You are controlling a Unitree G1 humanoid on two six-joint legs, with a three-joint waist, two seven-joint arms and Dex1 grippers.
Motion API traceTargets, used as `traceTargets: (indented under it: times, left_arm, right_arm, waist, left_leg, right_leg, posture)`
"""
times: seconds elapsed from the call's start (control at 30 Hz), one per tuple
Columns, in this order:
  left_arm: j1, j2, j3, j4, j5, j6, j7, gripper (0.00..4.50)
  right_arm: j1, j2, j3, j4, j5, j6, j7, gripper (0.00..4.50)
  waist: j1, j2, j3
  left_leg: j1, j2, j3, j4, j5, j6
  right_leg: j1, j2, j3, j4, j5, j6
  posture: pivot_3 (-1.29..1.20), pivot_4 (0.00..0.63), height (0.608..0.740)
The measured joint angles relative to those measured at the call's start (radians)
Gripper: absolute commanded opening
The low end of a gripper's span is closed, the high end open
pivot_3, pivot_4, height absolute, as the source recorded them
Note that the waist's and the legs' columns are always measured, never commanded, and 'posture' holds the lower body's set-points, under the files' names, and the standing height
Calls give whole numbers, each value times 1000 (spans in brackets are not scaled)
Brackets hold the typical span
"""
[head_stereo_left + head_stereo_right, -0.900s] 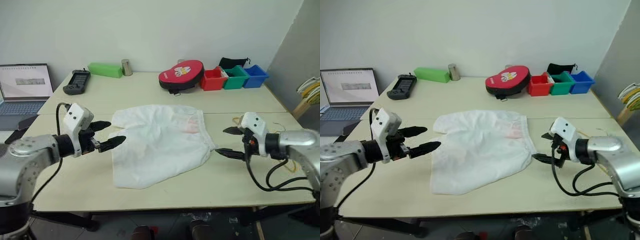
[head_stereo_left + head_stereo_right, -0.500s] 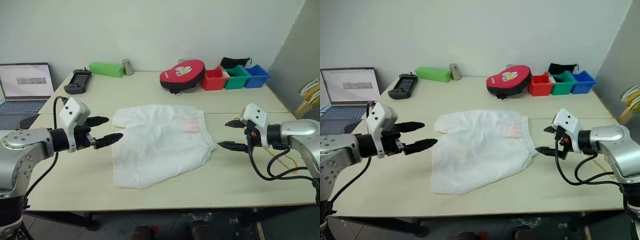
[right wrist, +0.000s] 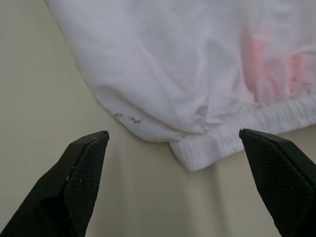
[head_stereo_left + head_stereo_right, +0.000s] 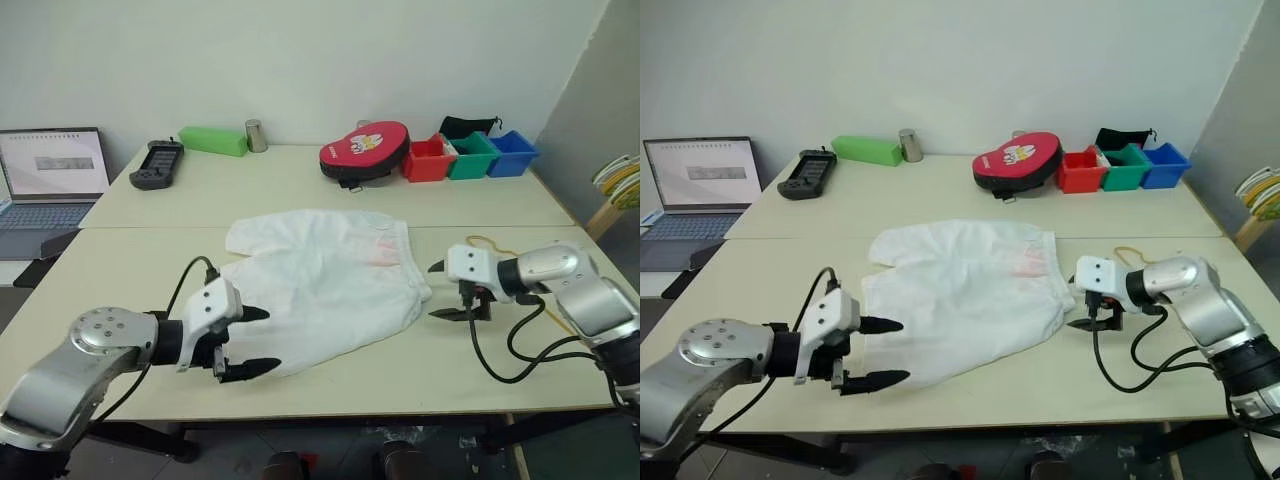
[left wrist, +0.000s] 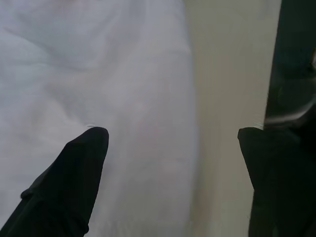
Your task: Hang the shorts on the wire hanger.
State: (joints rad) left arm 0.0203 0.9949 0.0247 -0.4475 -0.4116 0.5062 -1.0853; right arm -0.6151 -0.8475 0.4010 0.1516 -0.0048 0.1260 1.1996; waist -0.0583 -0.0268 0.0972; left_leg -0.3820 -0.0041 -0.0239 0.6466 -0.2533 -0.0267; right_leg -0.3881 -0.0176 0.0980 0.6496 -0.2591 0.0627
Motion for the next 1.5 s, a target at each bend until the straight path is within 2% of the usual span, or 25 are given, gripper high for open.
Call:
traceTargets:
  times: [0.1,0.3,0.4,0.47,0.6,0.73,0.97,1.1,1.3,1.43,1.47,1.5]
  left_arm:
    - [19,4,-62,56,85,-113,-26,4500]
    - [16,-23,-108,182,174,-246,-27,4500]
    - [11,-59,-138,259,225,-313,-15,4500]
    - [-3,-73,-146,293,235,-349,-18,4123]
    - [-7,-92,-157,332,257,-411,-18,3326]
    - [-32,-96,-158,379,286,-440,-12,2447]
    - [-101,-122,-158,487,349,-499,45,866]
    - [-103,-123,-158,492,350,-516,33,79]
    - [-92,-117,-155,464,336,-515,-7,23]
    - [-62,-82,-128,405,308,-490,-38,23]
    - [-10,-39,-101,355,274,-478,-76,23]
    - [17,-16,-92,331,259,-473,-94,23]
  right_arm:
    - [-47,46,20,117,-52,-88,8,4491]
    - [-148,138,67,356,-144,-255,10,4491]
    - [-184,180,78,473,-185,-323,1,4491]
    - [-208,197,83,522,-203,-352,4,4500]
    - [-234,228,88,614,-213,-389,29,3715]
    - [-234,238,88,633,-211,-402,55,2715]
    - [-230,232,80,632,-210,-410,78,957]
    - [-202,232,61,607,-208,-402,78,65]
    - [-124,212,34,472,-172,-335,116,14]
    - [46,83,15,167,-102,-190,222,14]
    - [129,16,11,10,-57,-101,271,14]
    - [157,-9,11,-42,-41,-76,287,14]
  waist:
    - [1,0,0]
    - [1,0,-1]
    - [1,1,-2]
    - [2,0,-6]
    - [3,0,-15]
    - [3,0,-15]
    - [3,2,-18]
    - [3,1,-19]
    - [3,1,-19]
    - [17,1,-19]
    - [23,1,-19]
    - [26,1,-19]
  left_leg:
    - [0,1,0,0,0,0]
    - [0,2,-1,0,0,0]
    - [0,2,-1,0,0,0]
    - [1,2,-2,1,0,0]
    - [8,1,-1,1,1,1]
    - [20,0,-1,1,3,3]
    - [21,1,-2,1,5,7]
    - [19,3,-2,0,5,7]
    - [18,3,-2,-1,5,7]
    - [17,4,-3,-1,4,7]
    - [16,4,-3,-2,4,7]
    - [16,5,-4,-2,3,6]
  right_leg:
    - [0,0,0,0,0,0]
    - [0,-1,0,1,0,-1]
    - [0,-1,0,2,0,-1]
    - [0,-1,0,4,0,-1]
    - [5,-2,0,11,-1,-2]
    - [15,0,0,14,-7,-3]
    - [15,1,0,15,-4,-3]
    - [13,-1,0,14,-1,-7]
    - [13,-1,0,15,-2,-7]
    - [13,-1,-1,14,-6,-2]
    - [11,-2,-1,14,-7,-2]
    - [11,-2,-1,14,-8,-3]
  posture:
    - [8,34,740]
    - [29,18,740]
    - [37,10,740]
    - [37,10,740]
    - [48,0,740]
    - [53,0,740]
    - [46,0,740]
    - [36,0,740]
    - [38,14,740]
    - [41,22,740]
    - [41,22,740]
    - [41,22,740]
